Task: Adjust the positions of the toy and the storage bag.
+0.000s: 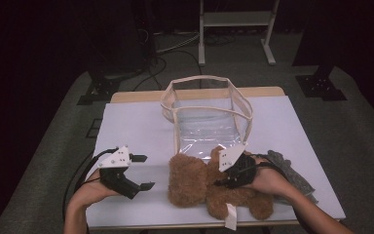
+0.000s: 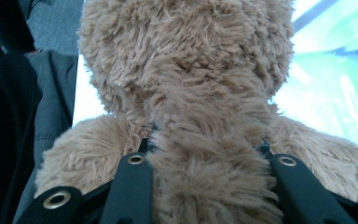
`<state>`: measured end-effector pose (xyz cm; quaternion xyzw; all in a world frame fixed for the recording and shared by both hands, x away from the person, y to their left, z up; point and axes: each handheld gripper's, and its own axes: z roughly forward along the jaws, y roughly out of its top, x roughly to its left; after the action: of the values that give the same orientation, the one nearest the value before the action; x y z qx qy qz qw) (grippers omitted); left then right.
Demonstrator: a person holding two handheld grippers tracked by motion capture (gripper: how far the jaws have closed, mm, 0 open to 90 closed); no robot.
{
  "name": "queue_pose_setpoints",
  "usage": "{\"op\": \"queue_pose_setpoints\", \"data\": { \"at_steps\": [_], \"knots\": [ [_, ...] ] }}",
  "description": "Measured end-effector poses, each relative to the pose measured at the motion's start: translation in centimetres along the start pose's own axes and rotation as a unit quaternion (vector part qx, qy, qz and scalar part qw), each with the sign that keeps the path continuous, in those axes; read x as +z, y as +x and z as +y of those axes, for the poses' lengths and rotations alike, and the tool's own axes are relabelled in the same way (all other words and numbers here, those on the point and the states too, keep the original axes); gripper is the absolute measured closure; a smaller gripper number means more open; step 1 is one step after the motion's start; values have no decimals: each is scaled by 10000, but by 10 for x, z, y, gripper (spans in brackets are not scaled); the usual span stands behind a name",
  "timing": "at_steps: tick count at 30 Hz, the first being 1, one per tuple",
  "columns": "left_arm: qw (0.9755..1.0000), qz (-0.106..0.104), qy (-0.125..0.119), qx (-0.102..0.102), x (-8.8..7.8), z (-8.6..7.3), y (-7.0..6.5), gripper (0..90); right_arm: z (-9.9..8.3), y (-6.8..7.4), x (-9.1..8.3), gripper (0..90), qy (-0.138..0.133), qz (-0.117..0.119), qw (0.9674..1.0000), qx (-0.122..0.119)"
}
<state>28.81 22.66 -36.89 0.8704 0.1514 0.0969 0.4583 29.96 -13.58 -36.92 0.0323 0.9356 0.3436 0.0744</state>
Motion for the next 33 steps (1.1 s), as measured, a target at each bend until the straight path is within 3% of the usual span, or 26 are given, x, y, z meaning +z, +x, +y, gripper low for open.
{"op": "queue_pose_setpoints", "data": {
  "at_steps": [8, 13, 26, 33],
  "knots": [
    [9999, 82, -65, -21, -8, -2, 2, 96, 16, -1, -17, 653, -143, -20, 9999, -29],
    [9999, 88, -86, -65, -8, -3, 2, 97, 20, -6, -33, 659, -293, -56, 9993, 227],
    [9998, 106, -115, -91, -9, -4, 3, 96, 29, -11, -60, 667, -785, -128, 9958, 446],
    [9998, 99, -113, -126, -9, -4, 3, 96, 52, -16, -83, 667, -973, -174, 9942, 414]
  ]
}}
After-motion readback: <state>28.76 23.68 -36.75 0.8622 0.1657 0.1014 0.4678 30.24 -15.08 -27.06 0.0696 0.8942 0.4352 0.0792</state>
